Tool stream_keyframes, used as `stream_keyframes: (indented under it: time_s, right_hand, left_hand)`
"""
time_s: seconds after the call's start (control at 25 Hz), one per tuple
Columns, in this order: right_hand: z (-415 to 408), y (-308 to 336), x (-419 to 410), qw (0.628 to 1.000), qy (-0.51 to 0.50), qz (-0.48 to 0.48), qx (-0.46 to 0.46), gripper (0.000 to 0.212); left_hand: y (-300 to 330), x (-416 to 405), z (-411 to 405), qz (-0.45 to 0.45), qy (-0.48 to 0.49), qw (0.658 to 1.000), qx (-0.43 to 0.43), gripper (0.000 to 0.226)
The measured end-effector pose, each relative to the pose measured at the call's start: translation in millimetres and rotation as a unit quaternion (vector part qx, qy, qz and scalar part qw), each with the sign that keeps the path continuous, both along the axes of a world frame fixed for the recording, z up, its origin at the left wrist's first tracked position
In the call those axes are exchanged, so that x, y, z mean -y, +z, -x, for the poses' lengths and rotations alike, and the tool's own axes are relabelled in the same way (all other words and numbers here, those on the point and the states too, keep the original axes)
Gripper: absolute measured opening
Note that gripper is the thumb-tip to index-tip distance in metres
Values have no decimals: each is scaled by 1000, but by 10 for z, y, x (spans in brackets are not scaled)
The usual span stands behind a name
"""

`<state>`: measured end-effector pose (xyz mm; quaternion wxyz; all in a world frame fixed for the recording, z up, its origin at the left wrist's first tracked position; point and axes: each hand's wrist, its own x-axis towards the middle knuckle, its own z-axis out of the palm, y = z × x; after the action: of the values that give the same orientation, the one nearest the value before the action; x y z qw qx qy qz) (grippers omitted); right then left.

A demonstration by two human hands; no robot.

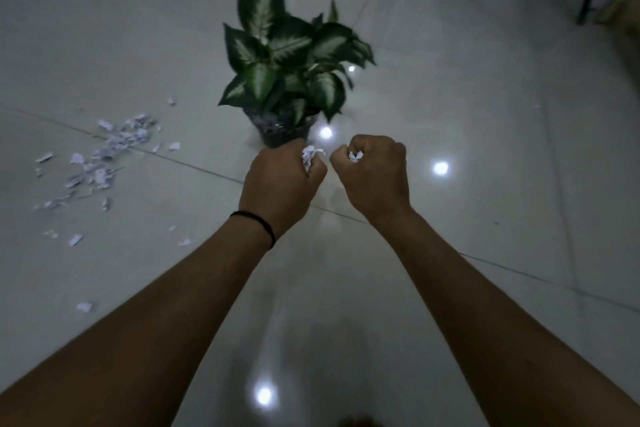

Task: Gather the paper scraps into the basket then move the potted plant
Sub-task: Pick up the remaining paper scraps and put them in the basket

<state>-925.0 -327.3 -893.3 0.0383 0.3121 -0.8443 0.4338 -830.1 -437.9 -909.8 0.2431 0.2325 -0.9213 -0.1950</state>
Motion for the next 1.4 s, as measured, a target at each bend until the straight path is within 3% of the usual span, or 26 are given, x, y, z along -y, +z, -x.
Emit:
stream_keyframes:
  time_s: [0.24,0.48,0.6,0.72,0.96,1.08,1.2,1.4]
  right_hand:
    - [274,724,-1453,987,-155,-22,-45,40]
    - [429,1718,-2962,961,-248,-55,-109,46]
    - [696,1768,-3608,951,-280,-46,-120,43]
    - [889,1640,-4347,923,-367,21,-116,40]
    - [786,1484,-5974,830,-533,100,-129,45]
    - [726,1355,-6407,794,-603,11,-79,52]
    - [743,1333,-6552,799,-595,-72,45,66]
    - [629,1346,-6760,785,-596,-126,108,27]
  left_hand:
    - [748,-1202,722,9,-135,990,-38,39]
    - [1679,-2589,1264,27,-292,952,-90,41]
    - [1765,-3217,1592,-25,-322,938,-123,34]
    - [1663,-3908,1858,-43,-383,913,-133,38]
    - [1589,-5141,1975,-74,-489,859,-130,38]
    - [1624,-5547,2011,-123,-519,835,-135,48]
    - [1690,-5862,2083,-155,-540,817,-132,46]
    - [1702,-6312,2040,-243,-554,790,-98,43]
